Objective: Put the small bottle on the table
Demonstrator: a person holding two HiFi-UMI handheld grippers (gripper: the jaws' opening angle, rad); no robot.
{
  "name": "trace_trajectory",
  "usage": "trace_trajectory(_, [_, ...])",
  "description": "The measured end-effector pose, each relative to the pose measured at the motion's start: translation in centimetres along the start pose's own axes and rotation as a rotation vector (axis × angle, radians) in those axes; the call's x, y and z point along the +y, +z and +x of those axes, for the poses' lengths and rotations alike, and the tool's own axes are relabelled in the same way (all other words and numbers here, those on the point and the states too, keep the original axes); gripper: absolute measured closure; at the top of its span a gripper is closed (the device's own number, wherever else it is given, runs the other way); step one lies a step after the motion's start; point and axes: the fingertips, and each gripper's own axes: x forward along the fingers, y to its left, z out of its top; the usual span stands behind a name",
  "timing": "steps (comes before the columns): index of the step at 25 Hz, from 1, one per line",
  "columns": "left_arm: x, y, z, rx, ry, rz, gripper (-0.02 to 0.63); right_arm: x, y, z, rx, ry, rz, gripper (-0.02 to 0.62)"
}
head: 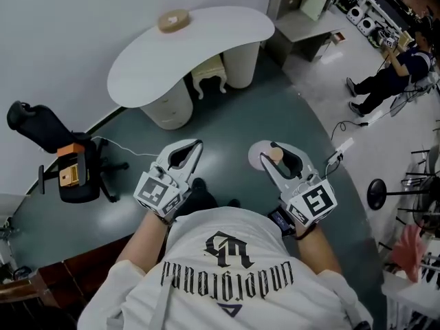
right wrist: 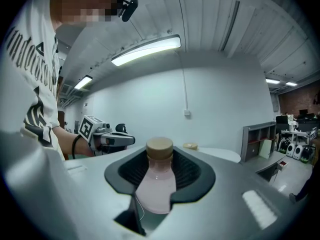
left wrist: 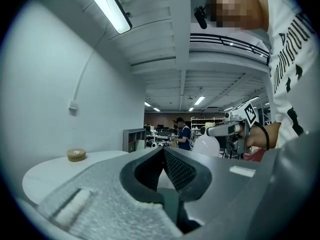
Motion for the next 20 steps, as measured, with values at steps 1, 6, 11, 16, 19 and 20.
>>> trace_trajectory(1, [0.1, -0.2, 0.6, 0.0, -0.003, 0.0, 0.6, -0.5, -0.2, 0.0, 0.0, -0.004, 0.004, 0.46])
trace_trajectory(6, [1.1, -0.4, 4.2, 0.003, -0.037, -0.006, 0.6, -3.3, -0.8, 0.5, 0.016, -0.042, -0.014, 0.46])
trace_trajectory(11, [2.1, -0.9, 8.4, -0.002, -0.106, 0.0, 0.6, -6.0, -0.5, 1.9, 0.022, -0.076, -0.028, 0.46])
trace_trajectory(16, [4.1, -0.5, 12.4, -0.003, -0.157, -0.005, 0.6, -9.2, 0.0, 4.1, 0.029, -0.104, -0.024, 0.46])
trace_trajectory(19, [6.8, -0.7, 14.3, 0.004, -0.168, -0.013, 0.6, -11.1, 0.0, 6.5, 0.042, -0.115, -0.026, 0.46])
trace_trajectory(20, [7.8, -0.7, 14.8, 0.008, -0.169, -0.018, 0.6, -11.8, 0.0, 7.4, 0.043, -0.117, -0.023, 0.46])
